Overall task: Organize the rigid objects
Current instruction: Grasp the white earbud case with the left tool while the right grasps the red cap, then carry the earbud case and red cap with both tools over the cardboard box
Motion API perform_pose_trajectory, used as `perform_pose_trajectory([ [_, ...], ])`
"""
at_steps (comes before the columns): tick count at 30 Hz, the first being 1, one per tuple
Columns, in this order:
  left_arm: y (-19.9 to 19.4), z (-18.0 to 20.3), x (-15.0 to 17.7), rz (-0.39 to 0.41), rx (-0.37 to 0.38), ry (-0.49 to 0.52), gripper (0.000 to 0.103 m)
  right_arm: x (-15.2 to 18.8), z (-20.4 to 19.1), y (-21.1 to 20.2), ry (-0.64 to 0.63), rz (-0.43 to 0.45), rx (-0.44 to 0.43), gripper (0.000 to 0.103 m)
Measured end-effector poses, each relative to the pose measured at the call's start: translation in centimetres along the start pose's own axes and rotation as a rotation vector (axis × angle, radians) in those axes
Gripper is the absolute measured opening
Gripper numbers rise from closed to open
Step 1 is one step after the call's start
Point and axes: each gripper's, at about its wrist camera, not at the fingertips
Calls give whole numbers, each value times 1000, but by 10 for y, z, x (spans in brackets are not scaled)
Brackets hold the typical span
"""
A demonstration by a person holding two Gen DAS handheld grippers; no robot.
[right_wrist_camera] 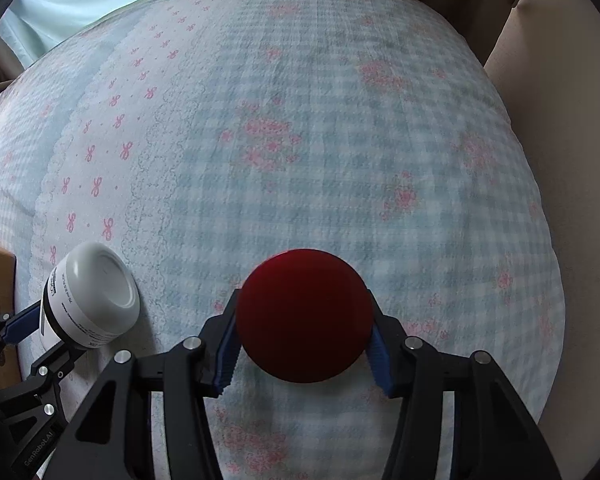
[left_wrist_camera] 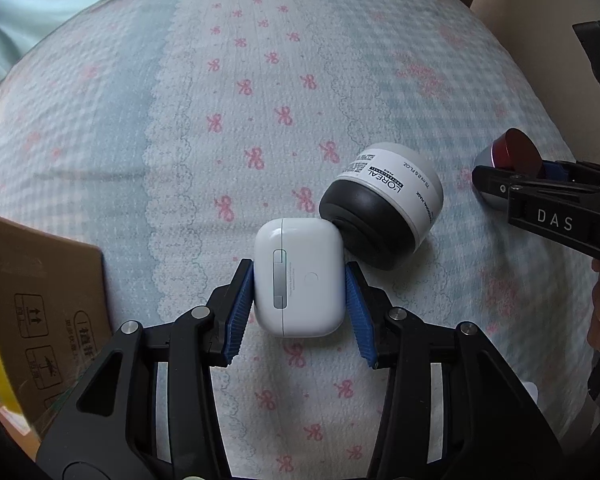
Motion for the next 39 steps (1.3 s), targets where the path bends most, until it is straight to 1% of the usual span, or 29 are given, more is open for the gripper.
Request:
perform_pose_trajectory([
  [5, -24, -2, -3, 28, 7, -9, 41, 3, 4, -28, 23, 22, -6, 50],
  [8, -48, -3, -6, 55, 16, -13, 41, 6, 3, -53, 29, 45, -4, 50],
  [15, -131, -3, -10, 144, 52, -17, 41, 12, 1, -131, 58, 103, 0, 50],
  [19, -181, -12, -5, 161, 73, -22, 41, 18, -2, -182, 69, 135, -13, 50],
  [22, -217, -24, 1, 173, 74, -34, 41, 27, -11, -217, 62, 158, -30, 50],
  [25, -255, -41, 8, 203, 72, -56, 41, 36, -26, -244, 48, 174, -50, 50],
  [27, -281, -54, 13, 243, 69, -66, 41, 38, -38, -259, 35, 184, -70, 50],
  [31, -323, -82, 22, 293, 64, -70, 41, 39, -70, -279, 11, 195, -94, 50],
  [35, -353, -117, 32, 322, 74, -80, 41, 39, -107, -303, -8, 220, -121, 50],
  [39, -370, -162, 45, 332, 92, -89, 41, 35, -151, -322, -23, 246, -143, 50],
])
Point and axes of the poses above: each gripper's, at about its wrist camera, not at the fingertips, and y roughly the way its jaws point, z to its right, x to its underside, and after that the axes turned 9 degrees about -y, right-handed
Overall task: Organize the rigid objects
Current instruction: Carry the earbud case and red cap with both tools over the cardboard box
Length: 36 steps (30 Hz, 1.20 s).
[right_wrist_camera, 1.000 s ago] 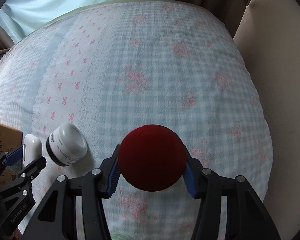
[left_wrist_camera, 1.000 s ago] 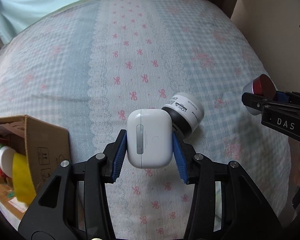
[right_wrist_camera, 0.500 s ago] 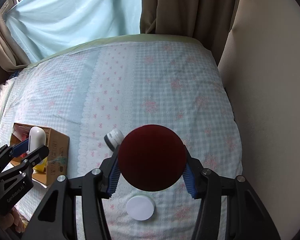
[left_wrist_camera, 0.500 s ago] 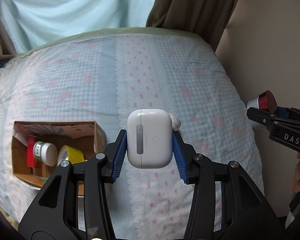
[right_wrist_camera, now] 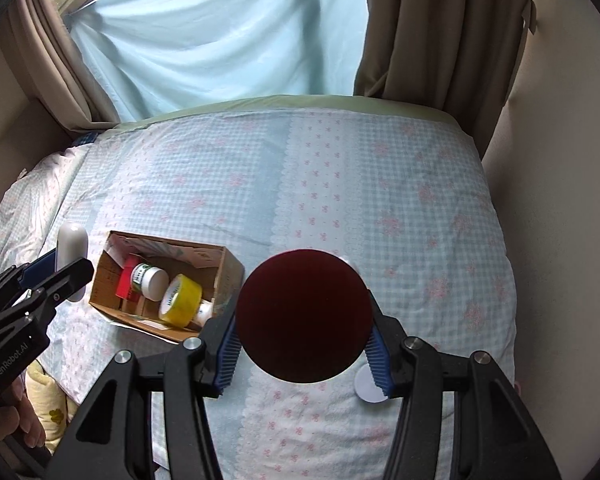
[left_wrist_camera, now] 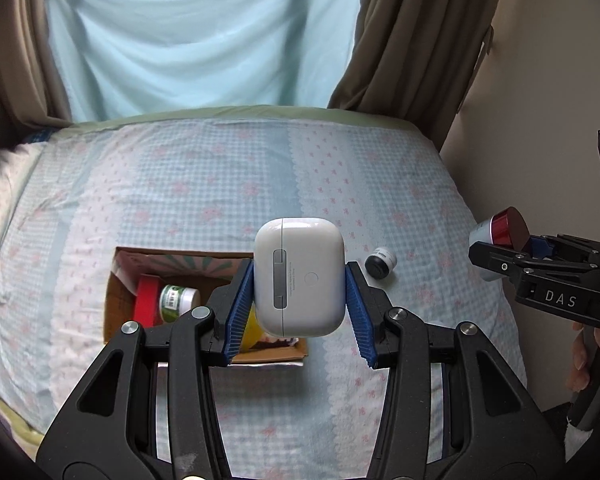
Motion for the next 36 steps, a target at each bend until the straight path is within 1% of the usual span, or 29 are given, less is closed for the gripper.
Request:
perform_pose_trajectory([
  [4, -13, -51, 5, -14, -1, 18, 41, -7, -50, -6, 15, 19, -14, 50],
  [6, -14, -78, 9, -33, -8, 45, 41, -7, -74, -2, 46, 10, -33, 50],
  [9, -14, -117, 15, -66, -4, 61, 41, -6, -113, 6, 62, -8, -33, 50],
  [13, -3, -164, 20, -119, 0, 72, 41, -3, -156, 23, 109, -37, -47, 50],
  [18, 21, -199, 26, -181, -3, 116, 41, -1, -191, 50, 134, -88, -40, 50],
  [21, 39, -211, 27, -216, -5, 126, 41, -4, -198, 69, 137, -123, -29, 50],
  [24, 60, -219, 29, -252, -1, 115, 41, -9, -199, 92, 147, -174, 8, 50],
  [29, 110, -227, 36, -343, -11, 98, 41, -13, -183, 139, 179, -256, 27, 50],
  [33, 150, -229, 41, -402, -26, 138, 41, -20, -170, 176, 216, -298, 42, 50],
  [36, 178, -233, 43, -446, -48, 153, 41, -27, -163, 204, 216, -330, 40, 50],
])
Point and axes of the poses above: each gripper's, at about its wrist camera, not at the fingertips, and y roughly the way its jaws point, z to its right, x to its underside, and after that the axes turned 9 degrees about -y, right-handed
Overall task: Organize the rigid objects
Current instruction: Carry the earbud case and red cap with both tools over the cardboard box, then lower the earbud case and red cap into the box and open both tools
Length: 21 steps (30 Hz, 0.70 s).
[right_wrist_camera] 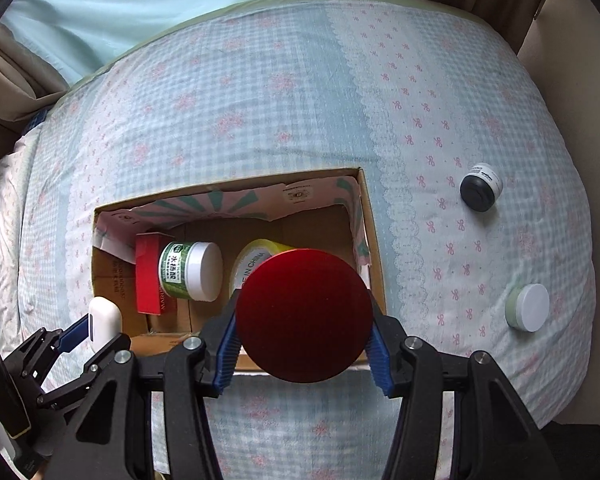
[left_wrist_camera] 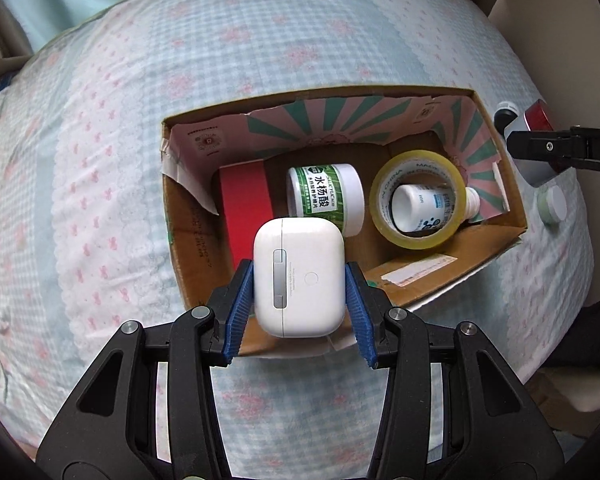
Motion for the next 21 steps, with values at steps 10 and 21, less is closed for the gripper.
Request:
perform_pose_trajectory([
  [10, 38, 5, -17, -83, -16, 56, 41, -36, 13, 54, 52, -56, -41, 50],
  [21, 44, 20, -22, -90, -46, 95, 81, -42, 18, 71, 66, -69, -91, 50],
])
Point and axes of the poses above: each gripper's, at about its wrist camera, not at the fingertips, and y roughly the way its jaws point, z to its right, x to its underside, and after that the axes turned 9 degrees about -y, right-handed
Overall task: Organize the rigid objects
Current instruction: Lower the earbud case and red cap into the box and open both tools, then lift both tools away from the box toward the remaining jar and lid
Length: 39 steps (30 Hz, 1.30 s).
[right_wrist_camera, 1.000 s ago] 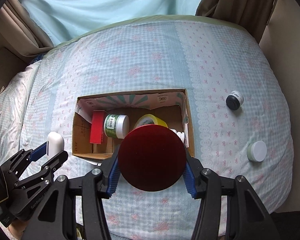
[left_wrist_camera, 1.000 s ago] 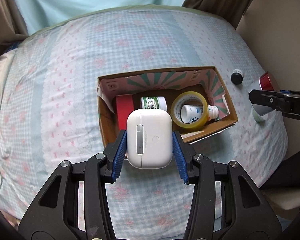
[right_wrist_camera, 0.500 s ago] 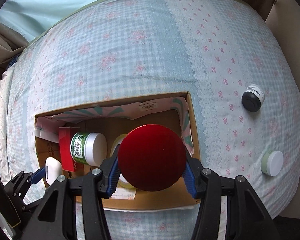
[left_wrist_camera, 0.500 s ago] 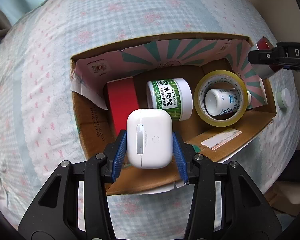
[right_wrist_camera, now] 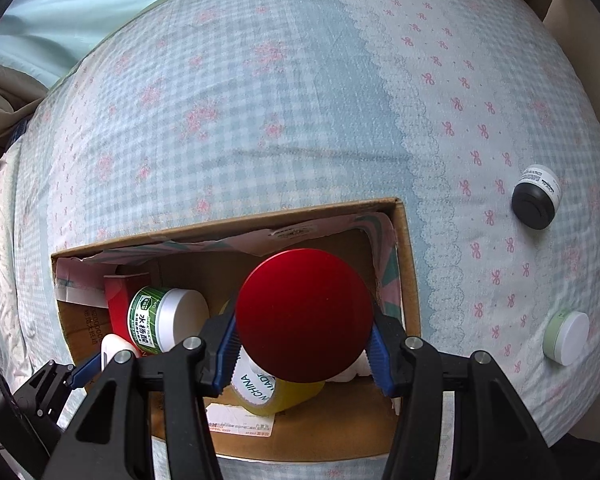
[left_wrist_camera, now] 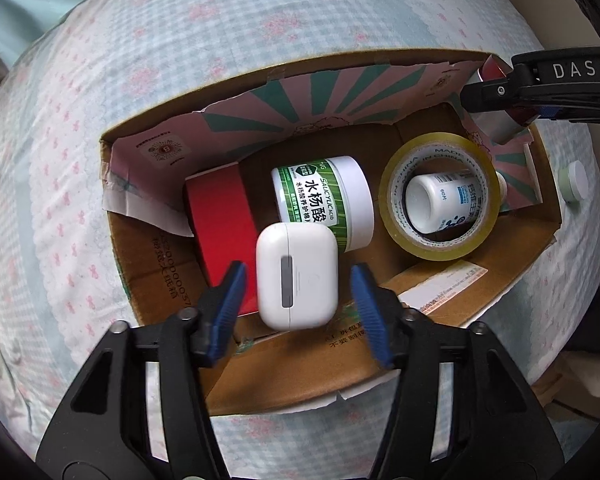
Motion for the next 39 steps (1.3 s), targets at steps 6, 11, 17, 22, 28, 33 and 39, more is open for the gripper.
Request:
perform_pose_trajectory([
  [6, -17, 5, 9, 49, 0, 4, 103, 8, -4, -12, -10, 38, -46, 103],
  [11, -29, 3, 17, 61, 16, -14, 103, 15, -13, -24, -48, 77, -34, 103],
  [17, -50, -1, 26, 100, 8, -26, 103, 26, -20, -39, -55, 104, -21, 103],
  [22, -74, -5, 36, 143, 9, -53, 103, 40, -25, -57, -73, 118, -3, 103],
  [28, -111, -9, 57, 212, 9, -88, 103, 65, -35, -90, -88, 162, -1, 103],
  [33, -146, -7, 83, 269, 8, -94, 103, 91, -45, -128, -113, 220, -1, 103],
  [39, -186, 3, 114, 317, 15, -72, 103, 126, -56, -176, -144, 294, 16, 103],
])
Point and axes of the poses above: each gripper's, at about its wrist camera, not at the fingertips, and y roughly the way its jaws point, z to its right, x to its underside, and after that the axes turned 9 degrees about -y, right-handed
